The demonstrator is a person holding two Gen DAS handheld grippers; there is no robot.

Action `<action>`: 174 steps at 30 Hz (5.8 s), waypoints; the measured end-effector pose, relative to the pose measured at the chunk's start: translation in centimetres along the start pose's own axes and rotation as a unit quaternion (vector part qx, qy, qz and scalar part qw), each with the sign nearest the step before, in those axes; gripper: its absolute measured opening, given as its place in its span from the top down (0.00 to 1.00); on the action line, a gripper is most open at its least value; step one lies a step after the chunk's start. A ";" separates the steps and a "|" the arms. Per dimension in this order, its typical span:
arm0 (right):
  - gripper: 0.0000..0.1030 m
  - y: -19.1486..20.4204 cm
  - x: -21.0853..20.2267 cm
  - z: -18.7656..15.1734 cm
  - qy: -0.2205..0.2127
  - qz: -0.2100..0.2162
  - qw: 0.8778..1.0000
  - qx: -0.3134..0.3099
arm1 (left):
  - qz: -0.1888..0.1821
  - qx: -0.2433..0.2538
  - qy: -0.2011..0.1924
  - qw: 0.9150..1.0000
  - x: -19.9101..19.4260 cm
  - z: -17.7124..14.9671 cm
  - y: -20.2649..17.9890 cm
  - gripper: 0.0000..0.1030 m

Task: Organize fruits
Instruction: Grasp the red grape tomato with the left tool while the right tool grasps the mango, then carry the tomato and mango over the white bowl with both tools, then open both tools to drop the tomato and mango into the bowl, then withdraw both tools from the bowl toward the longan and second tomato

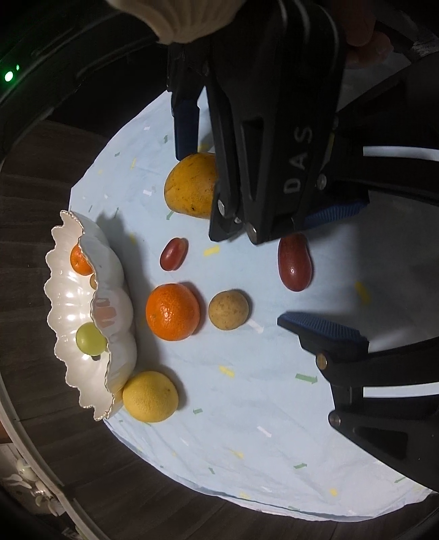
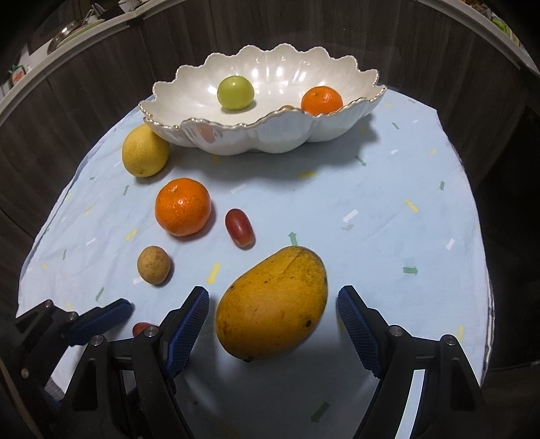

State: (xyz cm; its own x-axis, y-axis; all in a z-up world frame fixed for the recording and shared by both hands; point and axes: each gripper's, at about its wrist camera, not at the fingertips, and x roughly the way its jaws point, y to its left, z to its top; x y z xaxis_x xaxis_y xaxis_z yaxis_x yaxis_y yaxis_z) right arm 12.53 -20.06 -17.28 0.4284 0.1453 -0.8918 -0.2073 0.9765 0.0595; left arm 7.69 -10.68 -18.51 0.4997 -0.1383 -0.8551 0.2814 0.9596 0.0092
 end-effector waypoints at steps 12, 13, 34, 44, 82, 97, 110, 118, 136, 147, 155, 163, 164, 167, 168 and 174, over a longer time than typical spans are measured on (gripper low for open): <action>0.41 -0.4 -0.2 -0.3 -0.006 0.002 1.000 0.019 | -0.004 -0.004 -0.005 1.000 -0.2 0.2 0.4 0.69; 0.41 -0.5 -0.3 -0.3 -0.005 0.003 1.000 0.021 | -0.004 -0.006 -0.006 1.000 -0.2 0.2 0.5 0.70; 0.41 -0.6 -3.8 0.2 -0.036 -0.005 0.999 0.035 | -0.003 -0.025 -0.032 0.999 -2.6 1.1 1.9 0.70; 0.41 0.2 -5.9 1.2 -0.057 -0.015 0.998 0.027 | 0.007 -0.038 -0.047 0.998 -4.2 1.9 3.6 0.70; 0.41 1.1 -9.6 9.7 -0.128 -0.022 0.991 0.021 | 0.028 -0.061 -0.119 0.991 -7.0 12.2 10.3 0.70; 0.41 0.3 -7.4 14.3 -0.131 -0.033 0.990 0.027 | 0.025 -0.059 -0.129 0.990 -4.3 18.1 12.3 0.70; 0.41 -0.1 -3.8 15.4 -0.095 -0.039 0.994 0.030 | 0.017 -0.048 -0.105 0.993 -0.4 19.4 13.0 0.69; 0.41 0.0 -2.0 15.2 -0.065 -0.045 0.997 0.028 | 0.008 -0.057 -0.081 0.995 1.5 19.4 13.3 0.69; 0.21 0.6 -3.1 15.8 -0.086 -0.072 0.993 0.028 | 0.026 -0.063 -0.084 0.994 0.5 19.2 13.9 0.25; 0.21 1.0 -5.2 15.3 -0.103 -0.075 0.991 0.032 | 0.042 -0.058 -0.102 0.992 -2.2 18.8 13.8 0.22; 0.21 1.4 -6.8 14.6 -0.116 -0.079 0.990 0.033 | 0.050 -0.047 -0.116 0.991 -4.2 17.9 13.2 0.22; 0.21 1.6 -8.0 13.6 -0.123 -0.078 0.989 0.034 | 0.055 -0.044 -0.124 0.990 -5.8 17.0 12.8 0.22; 0.21 1.6 -8.0 13.5 -0.124 -0.079 0.989 0.033 | 0.057 -0.044 -0.125 0.990 -5.9 16.9 12.7 0.22; 0.21 1.6 -8.3 13.0 -0.125 -0.077 0.989 0.032 | 0.060 -0.044 -0.128 0.989 -6.5 16.2 12.3 0.22; 0.21 1.6 -8.4 12.8 -0.125 -0.077 0.989 0.030 | 0.060 -0.044 -0.128 0.989 -6.6 16.0 12.2 0.22; 0.21 1.5 -8.7 11.6 -0.126 -0.075 0.989 0.018 | 0.064 -0.044 -0.125 0.989 -7.0 14.5 11.4 0.22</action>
State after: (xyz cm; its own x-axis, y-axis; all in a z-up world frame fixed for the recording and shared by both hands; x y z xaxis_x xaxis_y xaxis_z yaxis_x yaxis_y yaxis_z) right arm 18.69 -18.02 -4.29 0.6580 0.0289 -0.7525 -0.0953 0.9944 -0.0451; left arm 19.32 -2.39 -4.93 0.7171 -0.0593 -0.6945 0.1349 0.9893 0.0548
